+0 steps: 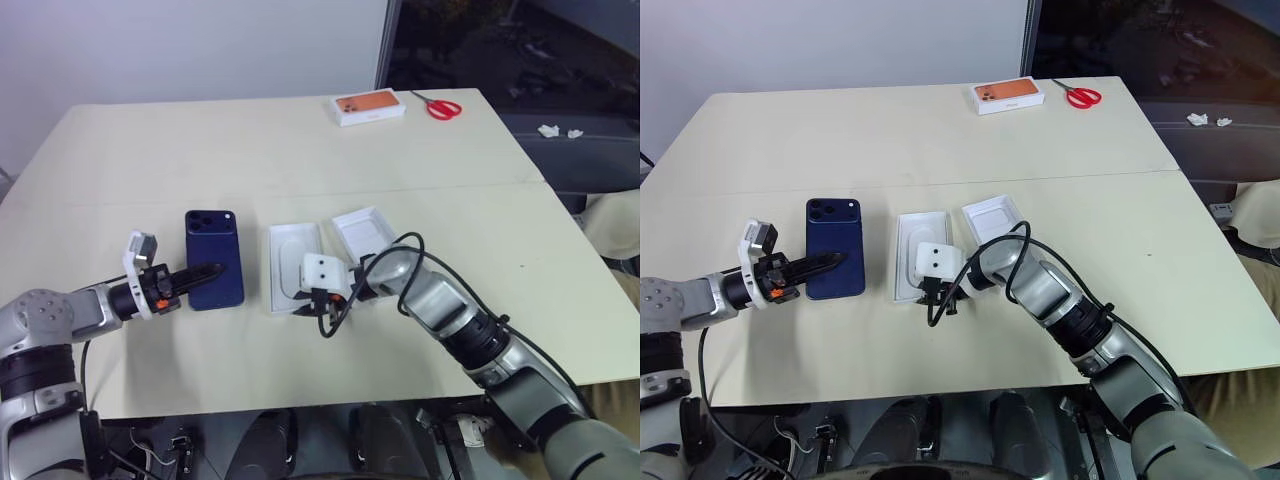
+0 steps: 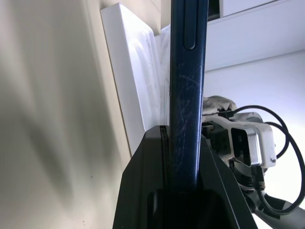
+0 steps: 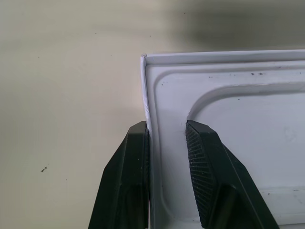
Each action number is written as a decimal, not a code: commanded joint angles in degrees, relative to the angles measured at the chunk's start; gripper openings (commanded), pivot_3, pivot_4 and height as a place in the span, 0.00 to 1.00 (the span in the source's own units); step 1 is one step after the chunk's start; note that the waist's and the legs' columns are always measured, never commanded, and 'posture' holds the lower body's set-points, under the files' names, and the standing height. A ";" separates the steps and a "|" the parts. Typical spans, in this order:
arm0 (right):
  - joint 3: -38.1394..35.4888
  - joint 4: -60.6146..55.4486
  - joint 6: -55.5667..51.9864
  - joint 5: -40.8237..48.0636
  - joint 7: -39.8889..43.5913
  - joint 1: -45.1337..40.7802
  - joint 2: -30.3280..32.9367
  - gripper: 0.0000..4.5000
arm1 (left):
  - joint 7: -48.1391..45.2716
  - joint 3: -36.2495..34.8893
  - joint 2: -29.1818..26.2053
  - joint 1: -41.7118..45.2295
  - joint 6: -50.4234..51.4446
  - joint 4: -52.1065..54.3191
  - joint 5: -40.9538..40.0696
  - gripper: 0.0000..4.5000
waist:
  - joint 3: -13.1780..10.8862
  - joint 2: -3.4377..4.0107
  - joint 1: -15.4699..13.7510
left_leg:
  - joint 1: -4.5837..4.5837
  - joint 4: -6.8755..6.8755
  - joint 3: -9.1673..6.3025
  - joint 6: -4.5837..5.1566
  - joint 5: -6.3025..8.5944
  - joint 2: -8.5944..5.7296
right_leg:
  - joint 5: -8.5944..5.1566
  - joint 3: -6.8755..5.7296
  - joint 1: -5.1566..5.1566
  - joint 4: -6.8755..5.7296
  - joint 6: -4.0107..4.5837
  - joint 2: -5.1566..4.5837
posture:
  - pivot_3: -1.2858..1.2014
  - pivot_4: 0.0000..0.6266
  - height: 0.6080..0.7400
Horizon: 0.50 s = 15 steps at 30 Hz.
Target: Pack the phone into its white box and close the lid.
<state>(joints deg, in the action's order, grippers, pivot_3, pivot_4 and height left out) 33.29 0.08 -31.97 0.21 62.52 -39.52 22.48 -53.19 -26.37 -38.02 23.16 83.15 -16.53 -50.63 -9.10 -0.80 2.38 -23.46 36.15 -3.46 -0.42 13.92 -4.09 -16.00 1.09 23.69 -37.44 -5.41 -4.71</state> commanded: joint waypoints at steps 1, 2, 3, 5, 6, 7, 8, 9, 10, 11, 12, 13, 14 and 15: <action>0.46 1.17 -0.24 -0.19 0.04 -0.22 -0.97 0.24 | -0.21 -1.51 -0.81 0.47 -0.49 2.07 -2.24 0.00 | 0.00 0.00 0.01 | 0.00 0.00 0.00 0.00 0.00 0.00 | 0.00 -0.01 0.00 0.00 0.00 0.00 | 0.52 0.24 1.00; 0.40 1.25 -0.57 -0.05 -0.12 -0.15 -1.33 0.24 | -0.14 -1.54 -0.81 0.53 -0.50 2.13 -2.28 0.00 | 0.00 0.00 0.04 | 0.01 0.00 0.00 0.00 0.00 0.00 | 0.00 0.00 0.00 0.00 0.00 0.00 | 0.52 0.24 1.00; 0.34 1.28 -1.00 0.11 -0.26 -0.07 -1.69 0.24 | -0.09 -1.55 -0.83 0.56 -0.51 2.14 -2.32 0.00 | 0.00 0.00 0.07 | 0.01 -0.01 0.00 0.00 0.00 0.01 | 0.00 0.00 0.00 0.00 0.00 0.01 | 0.52 0.24 1.00; 0.51 1.25 -1.76 0.18 -0.61 0.02 -2.59 0.24 | -0.22 -1.64 -1.08 0.70 -0.45 2.03 -2.47 0.00 | 0.00 0.00 0.11 | 0.01 -0.01 0.00 -0.01 -0.01 0.01 | 0.00 0.00 0.00 -0.01 0.00 0.01 | 0.52 0.24 1.00; 0.57 1.23 -1.98 0.18 -0.73 0.05 -2.89 0.24 | -0.27 -1.67 -1.18 0.76 -0.42 2.00 -2.53 0.00 | 0.00 0.00 0.11 | 0.01 -0.01 0.00 -0.01 -0.01 0.01 | 0.00 0.00 0.00 -0.01 0.00 0.01 | 0.52 0.24 1.00; 0.16 1.47 -3.80 1.10 -1.34 -0.09 -4.60 0.24 | -0.40 -1.72 -1.40 0.95 -0.54 1.82 -2.51 0.00 | 0.01 -0.01 0.13 | 0.01 -0.01 0.00 -0.01 -0.01 0.01 | 0.00 0.00 0.00 -0.01 0.00 0.01 | 0.52 0.24 1.00; -0.10 2.22 -4.61 1.43 -2.59 -0.37 -6.66 0.24 | -0.50 -1.77 -1.63 1.34 -0.75 1.47 -2.43 0.00 | 0.02 -0.03 0.19 | 0.02 -0.01 0.00 -0.02 -0.01 0.01 | 0.00 0.00 0.00 -0.01 0.00 0.02 | 0.52 0.24 1.00; 0.00 2.98 -4.96 1.46 -3.63 -0.64 -8.73 0.24 | -0.57 -1.86 -1.85 1.88 -1.12 1.01 -2.32 0.00 | 0.03 -0.04 0.24 | 0.02 -0.02 0.00 -0.01 -0.01 0.03 | 0.00 0.00 0.01 -0.01 0.00 0.03 | 0.52 0.24 1.00; 0.22 3.61 -5.06 1.27 -4.42 -0.82 -10.41 0.24 | -0.64 -1.98 -2.05 2.36 -1.41 0.61 -2.27 0.00 | 0.03 -0.04 0.30 | 0.03 -0.03 0.00 -0.02 -0.01 0.05 | 0.00 0.00 0.01 -0.02 0.00 0.05 | 0.52 0.24 1.00; 0.48 4.59 -4.84 0.90 -5.29 -1.10 -12.17 0.24 | -0.68 -2.08 -2.25 2.93 -1.67 0.32 -2.27 0.00 | 0.03 -0.05 0.28 | 0.03 -0.04 0.00 -0.03 -0.02 0.06 | 0.00 0.01 0.04 -0.04 0.00 0.06 | 0.52 0.24 1.00; 0.64 5.61 -4.68 0.61 -5.96 -1.39 -13.59 0.24 | -0.70 -2.14 -2.47 3.39 -1.62 0.12 -2.33 0.00 | 0.03 -0.05 0.24 | 0.03 -0.05 0.00 -0.07 -0.04 0.06 | 0.00 0.02 0.06 -0.06 0.00 0.07 | 0.52 0.24 1.00; 0.74 6.47 -4.56 0.32 -6.45 -1.65 -14.55 0.24 | -0.72 -2.17 -2.63 3.73 -1.53 0.03 -2.42 0.00 | 0.03 -0.05 0.25 | 0.03 -0.05 0.00 -0.11 -0.06 0.06 | 0.00 0.01 0.06 -0.06 0.00 0.07 | 0.52 0.24 1.00; 0.92 7.30 -4.54 0.06 -6.80 -1.92 -15.33 0.24 | -0.69 -2.21 -2.76 4.09 -1.52 -0.13 -2.48 0.00 | 0.03 -0.05 0.23 | 0.03 -0.04 0.00 -0.14 -0.08 0.06 | 0.00 0.02 0.06 -0.05 0.00 0.07 | 0.52 0.24 1.00; 1.04 7.81 -4.53 -0.12 -6.95 -2.08 -15.74 0.24 | -0.68 -2.22 -2.84 4.30 -1.52 -0.26 -2.53 0.00 | 0.03 -0.05 0.17 | 0.03 -0.04 0.01 -0.16 -0.10 0.05 | 0.00 0.02 0.06 -0.05 0.00 0.06 | 0.52 0.24 1.00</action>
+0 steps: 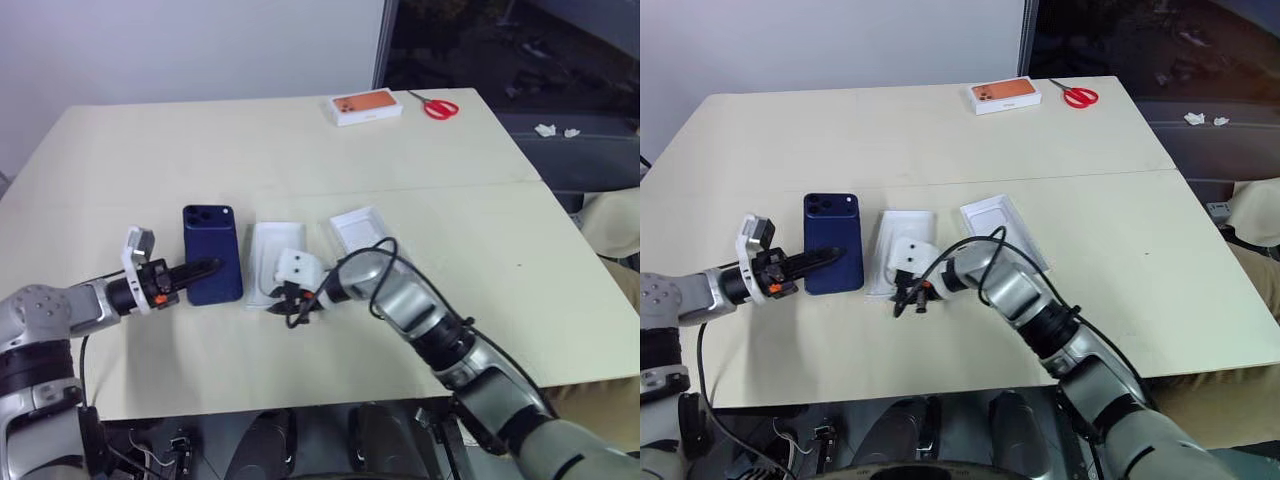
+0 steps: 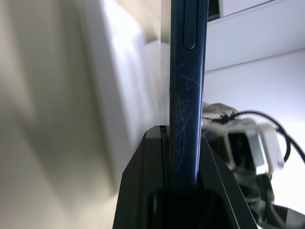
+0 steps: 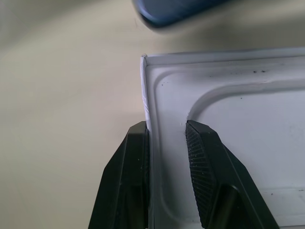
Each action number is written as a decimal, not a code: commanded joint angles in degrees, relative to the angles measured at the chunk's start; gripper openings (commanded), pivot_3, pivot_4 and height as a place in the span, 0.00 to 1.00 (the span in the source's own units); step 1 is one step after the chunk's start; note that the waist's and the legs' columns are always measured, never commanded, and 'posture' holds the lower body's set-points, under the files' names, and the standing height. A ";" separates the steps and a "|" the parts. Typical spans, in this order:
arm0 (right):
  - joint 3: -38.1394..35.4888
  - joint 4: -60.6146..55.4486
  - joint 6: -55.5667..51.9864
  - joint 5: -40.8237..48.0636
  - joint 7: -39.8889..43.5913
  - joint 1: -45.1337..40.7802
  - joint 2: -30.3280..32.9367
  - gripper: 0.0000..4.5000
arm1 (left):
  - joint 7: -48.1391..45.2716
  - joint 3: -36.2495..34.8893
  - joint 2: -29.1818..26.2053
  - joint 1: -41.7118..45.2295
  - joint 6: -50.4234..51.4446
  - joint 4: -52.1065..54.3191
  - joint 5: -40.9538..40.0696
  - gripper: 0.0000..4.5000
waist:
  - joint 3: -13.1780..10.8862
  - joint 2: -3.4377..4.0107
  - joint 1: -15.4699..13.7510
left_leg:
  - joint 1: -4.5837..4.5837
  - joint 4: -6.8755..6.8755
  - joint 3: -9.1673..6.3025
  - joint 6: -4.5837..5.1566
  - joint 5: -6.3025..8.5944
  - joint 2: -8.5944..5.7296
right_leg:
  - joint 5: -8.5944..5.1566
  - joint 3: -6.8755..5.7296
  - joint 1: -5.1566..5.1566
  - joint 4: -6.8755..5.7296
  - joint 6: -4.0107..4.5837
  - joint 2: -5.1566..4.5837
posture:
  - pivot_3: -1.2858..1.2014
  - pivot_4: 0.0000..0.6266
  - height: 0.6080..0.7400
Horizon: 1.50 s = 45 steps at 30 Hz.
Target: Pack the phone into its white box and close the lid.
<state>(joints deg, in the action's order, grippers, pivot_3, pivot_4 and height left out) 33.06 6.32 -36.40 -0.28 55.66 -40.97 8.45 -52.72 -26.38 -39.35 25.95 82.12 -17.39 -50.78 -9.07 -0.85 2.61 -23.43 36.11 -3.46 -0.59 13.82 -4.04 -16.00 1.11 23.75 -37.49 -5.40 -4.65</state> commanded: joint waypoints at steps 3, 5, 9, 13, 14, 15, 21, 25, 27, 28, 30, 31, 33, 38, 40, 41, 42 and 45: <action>1.31 2.16 -0.24 0.64 0.44 -0.81 -2.28 0.24 | -1.20 -2.05 -1.79 1.63 -0.92 0.57 -2.32 0.00 | 0.00 -0.01 -0.12 | 0.00 0.01 0.00 0.00 0.00 -0.03 | 0.00 -0.01 0.14 0.02 0.00 -0.02 | 0.52 0.24 1.00; 0.68 2.45 -1.31 1.45 1.06 -0.91 -2.28 0.39 | -1.16 -1.88 -1.77 1.40 -1.11 0.68 -2.28 0.00 | 0.01 -0.02 -0.13 | 0.00 0.01 0.00 0.01 0.01 -0.04 | 0.00 -0.01 0.18 0.02 0.00 -0.03 | 0.52 0.24 1.00; -0.42 1.97 -1.59 2.13 1.01 -1.46 -2.20 0.79 | -1.09 -1.39 -1.13 0.45 -1.26 1.40 -2.31 0.00 | 0.01 -0.01 -0.12 | 0.00 0.00 0.00 0.02 0.01 -0.04 | 0.00 0.00 0.21 0.01 0.00 -0.02 | 0.52 0.24 1.00; -2.81 -2.16 -2.98 3.30 1.59 -2.90 0.02 0.99 | -0.65 -0.52 0.23 0.39 -0.94 2.28 -2.51 0.00 | 0.00 -0.02 -0.24 | -0.02 0.01 0.00 0.03 0.02 -0.04 | 0.00 0.00 0.22 0.01 0.00 -0.03 | 0.52 0.24 1.00; -3.22 -3.59 -3.71 3.71 2.15 -3.17 1.04 0.99 | -0.51 -0.40 0.50 0.61 -0.84 2.27 -2.55 0.00 | -0.01 -0.03 -0.33 | -0.03 0.02 0.00 0.03 0.02 -0.05 | 0.00 0.00 0.22 0.01 0.00 -0.03 | 0.52 0.24 1.00; -3.63 -5.12 -4.71 4.42 2.73 -3.44 1.98 0.99 | -0.35 -0.22 0.75 0.85 -0.80 2.19 -2.49 0.00 | -0.02 -0.05 -0.44 | -0.04 0.04 0.00 0.03 0.02 -0.06 | 0.00 -0.01 0.22 0.01 0.00 -0.05 | 0.52 0.24 1.00; -8.22 -12.15 -10.36 9.27 6.35 -6.17 9.33 0.99 | 0.19 3.33 3.15 3.44 -1.71 0.65 -1.09 0.00 | -0.03 -0.07 -0.61 | -0.07 0.03 -0.01 0.14 0.08 -0.07 | 0.00 -0.03 0.21 0.01 0.00 -0.05 | 0.52 0.24 1.00; -8.95 -9.85 -8.81 8.52 5.30 -6.10 13.26 0.99 | 2.04 6.15 5.32 5.15 -2.96 -1.02 1.22 0.00 | -0.02 -0.10 -0.58 | -0.07 0.06 0.00 0.15 0.08 -0.08 | 0.00 -0.02 -0.02 0.02 0.00 -0.06 | 0.52 0.24 1.00; -8.68 -9.32 -8.07 8.25 4.61 -5.81 14.05 0.99 | 1.84 6.89 5.73 5.41 -3.58 -1.92 1.61 0.00 | -0.02 -0.10 -0.32 | -0.07 0.04 0.00 0.14 0.08 -0.07 | 0.00 -0.02 0.00 0.02 0.00 -0.06 | 0.52 0.24 1.00; -8.71 -9.28 -8.01 8.30 4.16 -5.70 14.16 1.00 | 1.67 7.25 5.82 5.57 -3.78 -2.46 1.77 0.17 | -0.02 -0.10 -0.15 | -0.07 0.02 0.01 0.12 0.07 -0.06 | 0.00 -0.01 0.02 0.01 0.00 -0.05 | 0.52 0.24 1.00; -8.99 -9.25 -8.30 8.57 3.29 -5.58 14.12 1.00 | 1.38 7.70 5.98 5.81 -3.55 -2.78 1.57 0.31 | -0.03 -0.10 -0.02 | -0.09 -0.01 0.02 0.12 0.06 -0.03 | 0.00 0.02 0.08 0.00 0.00 -0.02 | 0.52 0.24 1.00; -9.04 -9.26 -8.32 8.61 2.96 -5.50 14.14 1.00 | 1.49 7.96 6.02 5.86 -3.67 -2.70 1.72 0.42 | -0.03 -0.10 -0.09 | -0.10 -0.01 0.02 0.11 0.05 -0.03 | 0.00 0.02 0.10 0.00 0.00 -0.02 | 0.52 0.24 1.00; -9.10 -9.39 -8.52 8.88 2.48 -5.33 14.08 1.00 | 1.45 8.28 5.96 5.98 -3.37 -2.56 1.61 0.63 | -0.03 -0.10 -0.24 | -0.10 0.01 0.03 0.09 0.04 -0.03 | 0.00 0.01 0.09 -0.01 0.00 -0.03 | 0.52 0.24 1.00; -8.88 -8.65 -7.88 8.96 1.42 -5.07 13.66 1.00 | 1.11 7.67 4.16 5.98 -1.08 -0.38 0.06 0.99 | -0.03 -0.10 -0.40 | -0.10 0.08 0.02 0.11 0.06 -0.05 | 0.00 0.00 0.00 0.00 0.00 -0.05 | 0.52 0.24 1.00; -8.94 -8.08 -7.57 9.02 1.02 -5.14 13.25 1.00 | 1.47 7.09 3.29 6.03 -0.10 0.56 -0.46 0.99 | -0.03 -0.10 -0.39 | -0.10 0.06 0.02 0.10 0.05 -0.05 | 0.00 0.00 0.02 0.00 0.00 -0.05 | 0.52 0.24 1.00; -8.89 -7.78 -7.35 9.02 0.89 -5.20 13.10 1.00 | 1.66 6.41 2.86 6.25 0.75 1.03 -1.00 0.99 | -0.03 -0.10 -0.38 | -0.10 0.06 0.01 0.10 0.05 -0.05 | 0.00 0.00 0.02 0.00 0.00 -0.05 | 0.52 0.24 1.00; -8.83 -7.27 -6.97 8.96 0.77 -5.35 12.91 1.00 | 1.95 5.69 2.29 6.26 1.72 2.13 -1.56 0.99 | -0.03 -0.10 -0.38 | -0.10 0.06 0.02 0.10 0.05 -0.05 | 0.00 -0.01 0.02 0.00 0.00 -0.05 | 0.52 0.24 1.00; -8.70 -5.97 -6.00 8.75 0.66 -5.73 12.66 1.00 | 3.06 3.72 1.51 5.56 3.80 5.10 -2.86 0.99 | -0.04 -0.11 -0.33 | -0.10 0.05 0.01 0.10 0.05 -0.05 | 0.00 0.00 0.03 0.00 0.00 -0.05 | 0.52 0.24 1.00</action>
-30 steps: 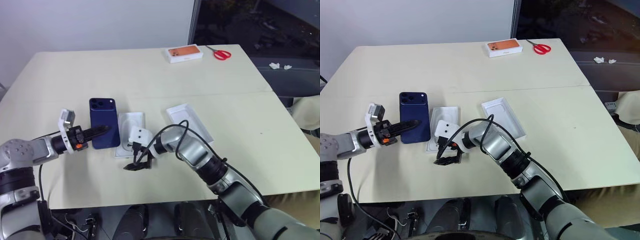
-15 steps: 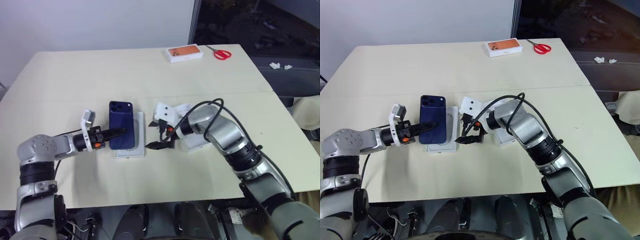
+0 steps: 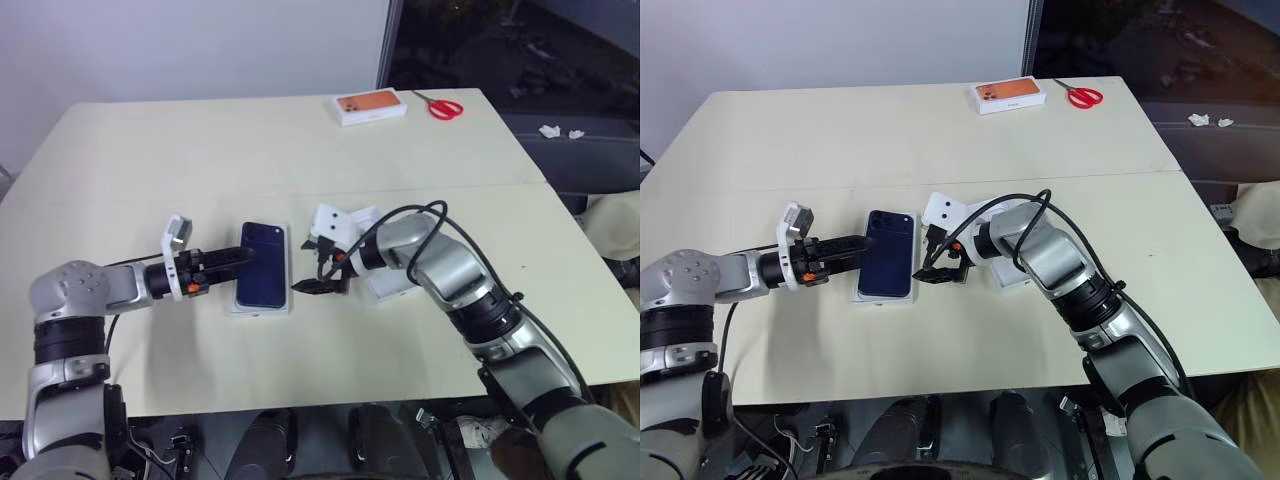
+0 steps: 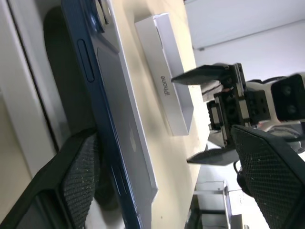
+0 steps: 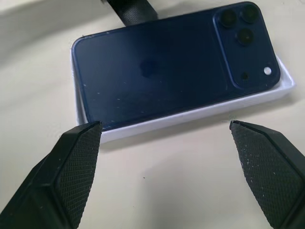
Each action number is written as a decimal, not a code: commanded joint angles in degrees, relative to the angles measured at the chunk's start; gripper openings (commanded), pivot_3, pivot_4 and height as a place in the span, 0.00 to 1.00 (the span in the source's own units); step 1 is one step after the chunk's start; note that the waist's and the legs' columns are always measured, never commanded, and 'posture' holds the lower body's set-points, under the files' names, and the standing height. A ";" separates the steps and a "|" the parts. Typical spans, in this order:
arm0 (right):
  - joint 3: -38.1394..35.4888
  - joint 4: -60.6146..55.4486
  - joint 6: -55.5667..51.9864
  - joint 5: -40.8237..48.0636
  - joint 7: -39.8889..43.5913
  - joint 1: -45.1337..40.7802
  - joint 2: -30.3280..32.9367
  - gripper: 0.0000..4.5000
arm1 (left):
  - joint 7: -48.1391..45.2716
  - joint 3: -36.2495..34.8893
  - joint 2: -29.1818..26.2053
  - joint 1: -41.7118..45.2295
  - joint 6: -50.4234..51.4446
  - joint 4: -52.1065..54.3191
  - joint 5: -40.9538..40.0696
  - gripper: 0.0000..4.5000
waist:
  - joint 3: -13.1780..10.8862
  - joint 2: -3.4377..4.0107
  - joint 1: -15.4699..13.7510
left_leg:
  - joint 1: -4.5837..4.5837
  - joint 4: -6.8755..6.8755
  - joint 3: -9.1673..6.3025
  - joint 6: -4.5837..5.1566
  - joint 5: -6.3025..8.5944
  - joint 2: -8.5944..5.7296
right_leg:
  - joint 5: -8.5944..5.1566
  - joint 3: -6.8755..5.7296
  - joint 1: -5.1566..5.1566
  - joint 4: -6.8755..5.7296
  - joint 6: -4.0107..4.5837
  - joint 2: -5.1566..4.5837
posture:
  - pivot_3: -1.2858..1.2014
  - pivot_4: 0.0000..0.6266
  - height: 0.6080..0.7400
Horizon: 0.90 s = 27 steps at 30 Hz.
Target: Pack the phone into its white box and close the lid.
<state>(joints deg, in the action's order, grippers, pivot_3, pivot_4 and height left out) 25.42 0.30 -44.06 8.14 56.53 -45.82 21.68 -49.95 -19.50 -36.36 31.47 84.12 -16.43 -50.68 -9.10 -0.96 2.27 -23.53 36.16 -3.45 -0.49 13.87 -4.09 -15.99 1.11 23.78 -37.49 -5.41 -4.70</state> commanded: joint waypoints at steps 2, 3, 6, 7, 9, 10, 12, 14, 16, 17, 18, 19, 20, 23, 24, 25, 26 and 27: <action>-1.07 0.91 2.28 0.17 -0.30 -1.14 -0.77 1.00 | 0.38 -3.90 -2.15 -1.29 2.47 7.01 -3.90 0.99 | 0.00 0.00 0.03 | 0.00 0.00 0.01 0.00 0.00 0.00 | 0.00 0.00 0.00 0.00 0.00 0.00 | 0.52 0.24 1.00; -1.08 1.08 2.44 0.15 -0.31 -1.17 -0.79 1.00 | 0.53 -4.16 -2.25 -1.70 2.68 7.89 -4.22 0.99 | 0.00 0.01 0.04 | 0.00 0.00 0.00 0.00 0.00 0.00 | 0.00 0.00 0.00 0.00 0.00 0.00 | 0.52 0.24 1.00; -1.06 1.51 2.85 0.06 -0.51 -1.29 -0.97 1.00 | 1.74 -5.57 -3.00 -2.76 2.04 8.80 -4.03 0.99 | 0.00 0.01 0.03 | 0.00 0.00 0.00 -0.07 -0.04 0.00 | 0.00 0.00 -0.01 0.00 0.00 0.00 | 0.52 0.24 1.00; -0.97 1.76 3.06 -0.09 -0.65 -1.31 -1.03 1.00 | 1.99 -6.15 -3.43 -3.13 1.93 9.01 -4.00 0.99 | 0.00 0.01 0.02 | 0.00 0.00 0.00 -0.07 -0.04 0.00 | 0.00 0.00 0.00 0.00 0.00 0.00 | 0.52 0.24 1.00; -0.79 2.04 3.35 -0.28 -0.80 -1.28 -1.07 1.00 | 1.70 -6.41 -4.46 -4.50 1.66 10.06 -4.05 0.99 | 0.00 0.01 0.05 | 0.00 0.00 0.00 -0.06 -0.03 0.00 | 0.00 0.01 -0.01 0.00 0.00 0.00 | 0.52 0.24 1.00; -0.75 2.07 3.39 -0.31 -0.82 -1.26 -1.08 1.00 | 1.64 -6.30 -4.85 -5.13 1.29 10.66 -3.98 0.99 | 0.00 0.01 0.08 | 0.00 0.00 0.00 -0.06 -0.03 0.00 | 0.00 0.01 0.00 0.00 0.00 0.00 | 0.52 0.24 1.00; -0.70 2.09 3.44 -0.30 -0.83 -1.26 -1.14 1.00 | 1.84 -6.26 -5.29 -5.99 0.69 11.33 -3.82 0.99 | -0.01 0.01 0.06 | 0.00 -0.02 0.01 -0.06 -0.03 0.00 | 0.00 0.01 0.00 0.01 0.00 0.00 | 0.52 0.24 1.00; -0.73 2.43 3.66 -0.46 -1.13 -1.43 -1.39 1.00 | 1.96 -6.21 -6.07 -7.35 -1.33 11.90 -2.72 0.99 | -0.01 0.01 0.06 | 0.00 -0.02 0.01 -0.05 -0.03 0.00 | 0.00 0.01 -0.01 0.01 0.00 0.00 | 0.52 0.24 1.00; -0.96 2.72 3.80 -0.54 -1.42 -1.52 -1.62 1.00 | 2.32 -6.35 -6.72 -8.53 -3.92 11.49 -1.37 0.99 | -0.01 0.01 0.06 | 0.00 -0.02 0.00 -0.05 -0.03 0.00 | 0.00 0.01 0.00 0.01 0.00 0.00 | 0.52 0.24 1.00; -1.17 2.94 3.91 -0.56 -1.65 -1.56 -1.76 1.00 | 2.40 -6.09 -7.04 -9.24 -6.19 11.44 -0.32 0.99 | -0.01 0.01 0.06 | 0.00 -0.02 0.00 -0.05 -0.03 0.00 | 0.00 0.01 0.00 0.01 0.00 -0.01 | 0.52 0.24 1.00; -1.31 3.11 4.00 -0.55 -1.81 -1.59 -1.86 1.00 | 2.40 -5.81 -7.30 -9.74 -7.87 11.43 0.34 0.99 | -0.01 0.02 0.04 | 0.00 -0.02 0.00 -0.05 -0.03 0.00 | 0.00 0.01 0.01 0.01 0.00 -0.01 | 0.52 0.24 1.00; -1.60 3.67 4.28 -0.67 -2.36 -1.65 -2.07 1.00 | 2.73 -5.75 -7.52 -10.09 -9.13 10.59 1.09 0.99 | -0.01 0.02 0.02 | 0.00 -0.03 0.00 -0.05 -0.03 0.00 | 0.00 0.01 0.01 0.01 0.01 -0.01 | 0.52 0.24 1.00; -2.05 4.35 4.63 -0.74 -3.12 -1.64 -2.38 1.00 | 2.57 -5.02 -7.85 -11.07 -11.39 10.93 2.36 0.99 | -0.01 0.02 0.02 | 0.00 -0.03 0.00 -0.05 -0.03 0.00 | 0.00 0.01 0.00 0.02 0.00 -0.01 | 0.52 0.24 1.00; -2.90 6.14 5.57 -0.89 -4.72 -1.39 -3.21 1.00 | 2.90 -3.63 -8.02 -12.32 -13.80 11.00 3.98 0.99 | -0.01 0.02 0.07 | 0.01 -0.05 0.02 -0.06 -0.03 0.00 | 0.00 0.03 0.01 0.02 0.01 -0.02 | 0.52 0.24 1.00; -3.04 6.58 5.80 -0.92 -5.05 -1.27 -3.46 1.00 | 3.11 -3.15 -7.85 -12.51 -15.07 11.11 4.70 0.99 | -0.01 0.02 0.05 | 0.01 -0.04 0.01 -0.06 -0.03 0.00 | 0.00 0.03 0.01 0.02 0.01 -0.02 | 0.52 0.24 1.00; -3.42 7.08 5.81 -0.73 -5.60 -1.06 -3.93 1.00 | 3.48 -3.02 -7.56 -12.42 -15.21 10.91 4.85 0.99 | -0.01 0.02 -0.04 | 0.01 -0.04 0.02 -0.05 -0.03 0.00 | 0.00 0.02 0.01 0.02 0.01 -0.02 | 0.52 0.24 1.00; -3.69 7.55 5.92 -0.61 -6.03 -0.88 -4.33 1.00 | 3.62 -2.74 -7.39 -12.40 -15.70 10.81 5.15 0.99 | -0.01 0.02 -0.11 | 0.01 -0.03 0.01 -0.02 -0.01 0.00 | 0.00 0.02 0.00 0.03 0.01 -0.02 | 0.52 0.24 1.00; -3.88 7.86 6.01 -0.55 -6.30 -0.78 -4.60 1.00 | 3.69 -2.60 -7.28 -12.34 -15.85 10.70 5.24 0.99 | -0.01 0.02 -0.11 | 0.01 -0.03 0.01 0.01 0.01 0.00 | 0.00 0.01 -0.01 0.03 0.01 -0.02 | 0.52 0.24 1.00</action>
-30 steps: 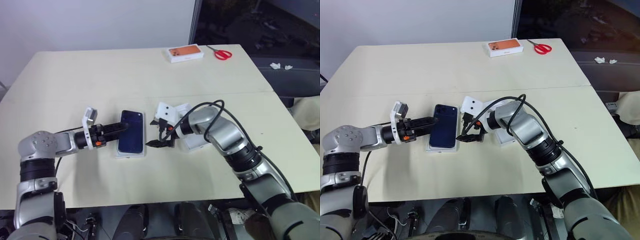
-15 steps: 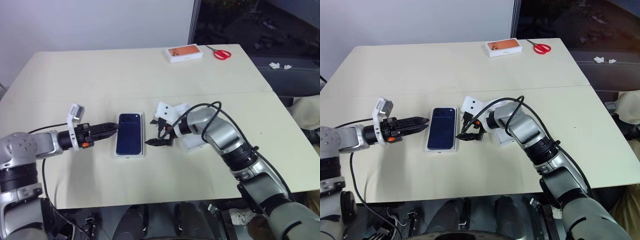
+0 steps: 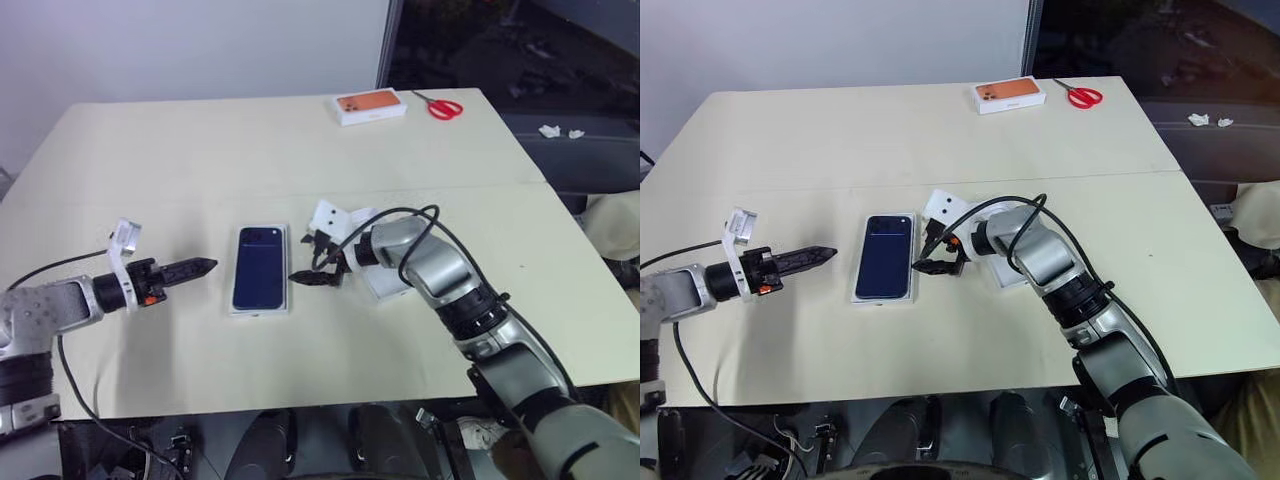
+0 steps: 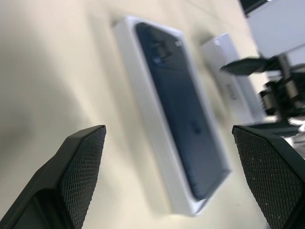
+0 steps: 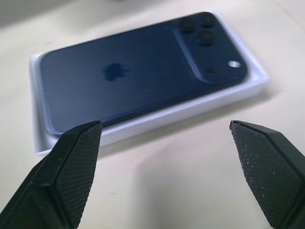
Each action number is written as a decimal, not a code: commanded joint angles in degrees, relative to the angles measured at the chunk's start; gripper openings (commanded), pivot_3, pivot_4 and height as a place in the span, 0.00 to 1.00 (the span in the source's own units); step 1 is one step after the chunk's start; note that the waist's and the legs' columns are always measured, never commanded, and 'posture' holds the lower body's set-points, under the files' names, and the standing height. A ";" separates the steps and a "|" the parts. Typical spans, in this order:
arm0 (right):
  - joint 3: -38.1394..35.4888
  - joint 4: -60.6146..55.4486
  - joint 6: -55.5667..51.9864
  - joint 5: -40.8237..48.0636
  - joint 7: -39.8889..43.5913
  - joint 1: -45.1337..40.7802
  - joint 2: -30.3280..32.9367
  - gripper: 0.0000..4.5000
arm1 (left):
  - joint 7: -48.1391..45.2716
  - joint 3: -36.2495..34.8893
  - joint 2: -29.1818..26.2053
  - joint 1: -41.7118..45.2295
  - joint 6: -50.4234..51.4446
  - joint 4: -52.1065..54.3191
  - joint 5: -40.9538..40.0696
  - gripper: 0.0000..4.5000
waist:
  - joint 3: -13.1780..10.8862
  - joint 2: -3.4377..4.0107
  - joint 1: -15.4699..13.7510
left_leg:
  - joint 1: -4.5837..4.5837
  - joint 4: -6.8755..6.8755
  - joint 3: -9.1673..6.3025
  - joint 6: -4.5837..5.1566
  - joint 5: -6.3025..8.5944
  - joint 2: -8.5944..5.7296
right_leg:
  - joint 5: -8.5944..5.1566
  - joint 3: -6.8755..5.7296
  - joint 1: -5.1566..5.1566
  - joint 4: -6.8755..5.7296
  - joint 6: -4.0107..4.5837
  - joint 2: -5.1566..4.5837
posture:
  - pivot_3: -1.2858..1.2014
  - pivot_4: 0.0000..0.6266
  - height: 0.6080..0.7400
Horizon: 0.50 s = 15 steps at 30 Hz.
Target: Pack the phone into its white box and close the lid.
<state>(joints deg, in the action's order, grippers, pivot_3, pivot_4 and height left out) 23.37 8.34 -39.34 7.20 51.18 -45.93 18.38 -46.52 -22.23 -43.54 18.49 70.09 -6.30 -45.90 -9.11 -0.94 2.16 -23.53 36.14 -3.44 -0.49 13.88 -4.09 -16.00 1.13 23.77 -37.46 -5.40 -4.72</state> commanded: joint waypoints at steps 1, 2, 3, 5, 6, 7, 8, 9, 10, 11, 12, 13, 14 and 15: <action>-2.63 -0.21 1.47 0.55 -2.02 -0.72 -2.03 1.00 | 0.83 0.15 0.35 0.74 -2.35 0.69 0.68 0.99 | 0.00 0.00 0.00 | 0.00 0.01 0.00 0.01 0.01 -0.01 | 0.00 0.01 0.00 0.00 0.00 0.00 | 0.52 0.24 1.00; -3.18 -0.28 1.64 0.62 -2.75 -0.78 -2.52 1.00 | 1.25 0.22 0.63 0.77 -2.90 0.82 0.85 0.99 | 0.00 0.01 0.03 | 0.00 0.00 0.00 0.02 0.01 -0.01 | 0.00 0.01 0.00 0.00 0.00 0.00 | 0.52 0.24 1.00; -5.04 -0.19 0.92 1.84 -3.75 -1.60 -3.82 1.00 | 1.39 0.26 0.86 0.87 -3.56 1.01 0.91 0.99 | 0.00 0.00 0.04 | 0.00 0.00 0.00 0.02 0.01 -0.01 | 0.00 0.01 0.01 -0.01 0.00 0.00 | 0.52 0.24 1.00; -6.14 0.38 1.09 2.17 -4.48 -2.68 -4.89 1.00 | 1.49 0.85 1.15 0.79 -4.42 1.55 1.06 0.99 | 0.00 0.00 0.05 | 0.00 -0.01 0.00 0.00 0.00 0.00 | 0.00 0.00 0.01 -0.01 0.00 0.01 | 0.52 0.24 1.00; -5.77 0.67 1.42 1.71 -4.45 -2.69 -5.01 1.00 | 1.19 1.82 1.15 0.38 -5.12 1.98 1.53 0.99 | 0.00 0.00 0.12 | 0.00 -0.01 0.00 0.00 0.00 0.00 | 0.00 0.00 0.01 -0.01 0.00 0.01 | 0.52 0.24 1.00; -5.28 0.89 1.76 1.22 -4.36 -2.57 -4.97 1.00 | 0.97 2.53 1.11 0.08 -5.60 2.21 1.89 0.99 | 0.00 0.01 0.13 | 0.00 -0.01 0.00 0.00 0.00 0.00 | 0.00 0.00 0.01 -0.01 0.00 0.01 | 0.52 0.24 1.00; -4.50 0.98 2.35 0.54 -4.25 -2.11 -4.69 1.00 | 1.07 3.10 1.21 -0.10 -5.67 2.14 2.17 0.99 | 0.00 0.01 0.16 | 0.00 -0.01 0.00 0.00 0.00 0.00 | 0.00 0.00 0.01 -0.01 0.00 0.01 | 0.52 0.24 1.00; -3.98 1.07 2.85 0.03 -4.17 -1.77 -4.48 1.00 | 1.09 3.49 1.33 -0.20 -6.24 2.19 2.50 0.99 | 0.00 0.01 0.18 | 0.00 -0.01 0.00 0.00 0.00 0.00 | 0.00 0.00 0.01 -0.01 0.00 0.01 | 0.52 0.24 1.00; -3.77 0.91 3.05 -0.09 -3.96 -1.50 -4.33 1.00 | 1.22 3.37 1.66 0.00 -6.39 2.35 2.21 0.99 | 0.00 0.01 0.20 | 0.00 -0.01 0.00 0.00 0.00 0.00 | 0.00 0.00 0.01 -0.01 0.00 0.01 | 0.52 0.24 1.00; -3.74 0.69 3.11 0.04 -3.66 -1.27 -4.27 1.00 | 1.36 3.04 1.99 0.30 -5.94 2.48 1.53 0.99 | 0.00 0.01 0.18 | 0.00 -0.01 0.00 0.00 0.00 0.00 | 0.00 0.00 0.01 -0.01 0.00 0.01 | 0.52 0.24 1.00; -3.78 0.46 3.01 0.25 -3.44 -1.17 -4.31 1.00 | 1.41 2.73 2.16 0.59 -5.29 2.60 0.86 0.99 | 0.00 0.01 0.18 | 0.00 -0.01 0.00 0.01 0.00 0.00 | 0.00 0.00 0.01 -0.01 0.00 0.01 | 0.52 0.24 1.00; -3.70 0.11 2.97 0.38 -3.18 -0.97 -4.33 1.00 | 1.56 2.43 2.59 1.00 -4.88 2.75 0.25 0.90 | 0.00 0.01 0.19 | 0.00 0.00 0.00 0.01 0.01 0.00 | 0.00 0.00 0.01 -0.01 0.00 0.01 | 0.52 0.24 1.00; -3.65 -0.17 2.95 0.58 -2.85 -0.78 -4.40 0.94 | 1.77 2.03 3.03 1.31 -4.39 2.65 -0.36 0.87 | 0.00 0.01 0.18 | 0.00 -0.01 0.00 0.02 0.01 0.00 | 0.00 0.00 0.00 -0.01 0.00 0.01 | 0.52 0.24 1.00; -3.67 -0.37 2.79 0.76 -2.68 -0.58 -4.53 0.88 | 1.87 1.64 3.41 1.60 -3.44 2.44 -1.22 0.81 | 0.00 0.01 0.17 | 0.00 0.00 0.00 0.02 0.01 0.00 | 0.00 -0.01 0.00 -0.01 0.00 0.01 | 0.52 0.24 1.00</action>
<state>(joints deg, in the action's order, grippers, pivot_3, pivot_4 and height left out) 19.91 10.26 -37.20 7.25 47.88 -46.30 14.07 -44.75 -19.00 -40.19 18.95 65.76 -5.53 -45.04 -9.12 -0.93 2.33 -23.53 36.14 -3.44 -0.46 13.89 -4.10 -16.00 1.12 23.77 -37.47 -5.40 -4.70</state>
